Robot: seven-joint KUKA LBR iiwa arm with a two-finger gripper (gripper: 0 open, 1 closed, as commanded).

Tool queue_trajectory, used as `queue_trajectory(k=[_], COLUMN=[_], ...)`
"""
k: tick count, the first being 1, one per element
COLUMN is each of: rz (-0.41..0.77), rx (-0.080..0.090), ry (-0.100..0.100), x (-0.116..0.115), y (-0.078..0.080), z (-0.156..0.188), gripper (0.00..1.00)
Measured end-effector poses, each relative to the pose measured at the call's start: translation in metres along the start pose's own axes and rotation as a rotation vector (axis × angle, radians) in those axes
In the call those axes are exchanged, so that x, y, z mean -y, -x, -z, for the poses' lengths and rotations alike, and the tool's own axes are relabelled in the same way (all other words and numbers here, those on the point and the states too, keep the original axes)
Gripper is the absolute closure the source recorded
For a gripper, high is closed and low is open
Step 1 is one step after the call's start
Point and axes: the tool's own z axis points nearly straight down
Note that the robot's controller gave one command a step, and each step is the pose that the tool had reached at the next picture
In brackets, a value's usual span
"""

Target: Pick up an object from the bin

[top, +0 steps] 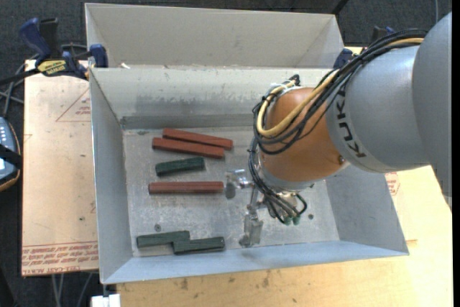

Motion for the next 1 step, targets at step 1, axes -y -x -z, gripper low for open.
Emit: queue_trajectory(k=[1], rz=[0.096], rx=[0.003], ry=[0.003], x=[-0.0927], y=[0.0022], z=[0.0239], gripper=[0.0])
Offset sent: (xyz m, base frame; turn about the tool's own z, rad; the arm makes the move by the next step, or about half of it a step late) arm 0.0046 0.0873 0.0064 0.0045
